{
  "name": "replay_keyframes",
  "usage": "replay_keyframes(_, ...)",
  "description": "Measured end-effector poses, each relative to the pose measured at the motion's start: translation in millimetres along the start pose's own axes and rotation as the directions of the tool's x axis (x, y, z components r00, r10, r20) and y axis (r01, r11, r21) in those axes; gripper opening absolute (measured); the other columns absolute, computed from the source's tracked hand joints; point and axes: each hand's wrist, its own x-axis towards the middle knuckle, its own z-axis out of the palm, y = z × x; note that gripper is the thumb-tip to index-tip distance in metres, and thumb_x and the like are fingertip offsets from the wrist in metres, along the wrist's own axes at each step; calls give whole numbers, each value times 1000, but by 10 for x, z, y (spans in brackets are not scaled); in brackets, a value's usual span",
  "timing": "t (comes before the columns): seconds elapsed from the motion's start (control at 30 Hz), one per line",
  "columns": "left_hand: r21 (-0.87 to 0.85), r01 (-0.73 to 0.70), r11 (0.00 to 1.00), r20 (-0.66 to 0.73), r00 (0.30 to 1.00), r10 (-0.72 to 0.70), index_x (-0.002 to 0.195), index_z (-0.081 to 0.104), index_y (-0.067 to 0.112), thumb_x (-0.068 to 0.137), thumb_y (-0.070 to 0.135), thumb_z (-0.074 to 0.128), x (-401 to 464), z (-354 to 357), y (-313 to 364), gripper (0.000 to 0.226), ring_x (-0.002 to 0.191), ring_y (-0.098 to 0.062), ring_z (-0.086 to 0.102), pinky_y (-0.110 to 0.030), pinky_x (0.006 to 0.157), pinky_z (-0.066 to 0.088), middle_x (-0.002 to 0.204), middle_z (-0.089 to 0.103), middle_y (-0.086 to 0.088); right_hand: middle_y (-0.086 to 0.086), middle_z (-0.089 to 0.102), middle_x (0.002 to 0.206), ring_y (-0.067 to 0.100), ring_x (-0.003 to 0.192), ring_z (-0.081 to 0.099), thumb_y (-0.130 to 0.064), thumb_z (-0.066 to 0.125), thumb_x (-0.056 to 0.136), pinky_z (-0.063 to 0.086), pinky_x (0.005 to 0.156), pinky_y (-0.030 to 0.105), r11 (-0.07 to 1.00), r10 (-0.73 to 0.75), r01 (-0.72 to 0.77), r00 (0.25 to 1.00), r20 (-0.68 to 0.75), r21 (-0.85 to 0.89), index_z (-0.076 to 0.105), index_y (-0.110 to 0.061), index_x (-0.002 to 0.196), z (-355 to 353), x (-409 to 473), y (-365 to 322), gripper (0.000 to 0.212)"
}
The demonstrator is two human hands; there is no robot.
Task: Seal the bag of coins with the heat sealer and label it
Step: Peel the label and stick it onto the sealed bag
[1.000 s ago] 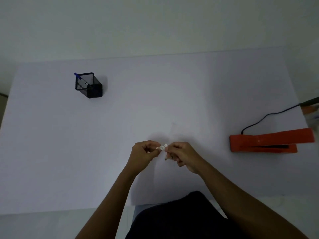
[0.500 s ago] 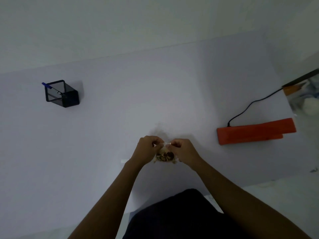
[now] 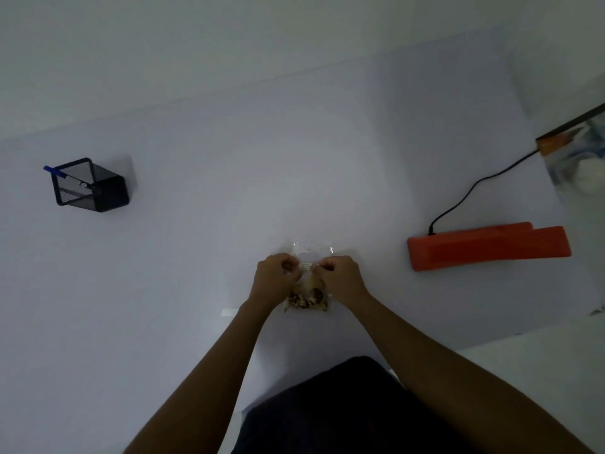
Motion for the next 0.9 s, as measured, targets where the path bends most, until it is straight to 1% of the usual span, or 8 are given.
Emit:
replay_keyframes(0.13,-43,17,999,-10,1000,-18,89,74,17,78,21,78,9,13,-6,12,76,-4,68,-22,75,57,82,73,6,-5,67,64,8,62,63,-25,73,87,43,59,18,999,28,-28,1000,-10,-21,79,-7,78,37,29,-1,21)
replay_keyframes(0.3,-38,28,999,-23,999,-29,83,75,18,81,27,76,11,43,20,9,72,-4,68,-20,68,53,76,72,8,1,76,73,15,69,70,-27,72,87,52,63,25,997,47,-49,999,-18,-67,79,-8,79,65,50,0,22)
replay_keyframes(0.37,-11,49,999,-41,998,-50,82,75,18,83,29,73,7,66,43,11,71,-6,66,-21,66,52,75,72,8,2,75,70,16,66,69,-28,71,86,55,63,29,995,44,-45,999,-17,-86,77,-8,76,67,50,8,24)
replay_keyframes(0.43,25,71,997,-56,996,-69,83,74,17,86,30,70,6,77,64,14,69,-8,64,-22,63,48,74,71,7,2,73,67,15,62,67,-27,71,86,53,61,28,994,32,-34,999,-14,-103,75,-7,72,65,51,10,25)
replay_keyframes(0.53,58,91,994,-55,995,-87,80,70,19,88,31,67,11,74,84,14,65,-4,58,-18,57,40,70,65,10,2,71,64,13,59,62,-26,71,86,51,60,28,993,24,-25,1000,-15,-116,72,-7,68,70,61,2,26)
replay_keyframes(0.67,81,106,991,-33,994,-104,78,69,21,89,30,66,36,73,75,14,68,-7,61,-21,59,42,73,67,9,6,68,63,15,59,63,-31,72,85,54,61,34,990,37,-40,999,-21,-132,69,-5,67,77,68,11,31)
replay_keyframes(0.77,97,110,989,-37,994,-107,78,69,20,89,29,65,50,70,76,15,70,-10,63,-23,61,45,74,68,7,8,70,67,21,66,68,-33,72,84,57,63,36,990,46,-49,999,-25,-134,71,-4,71,76,71,6,32)
replay_keyframes(0.9,109,112,988,-47,993,-108,78,69,20,88,30,65,47,87,64,15,71,-12,64,-27,65,49,74,69,6,12,69,67,27,67,69,-29,72,84,57,62,39,988,43,-47,998,-35,-145,68,0,70,84,70,-26,33)
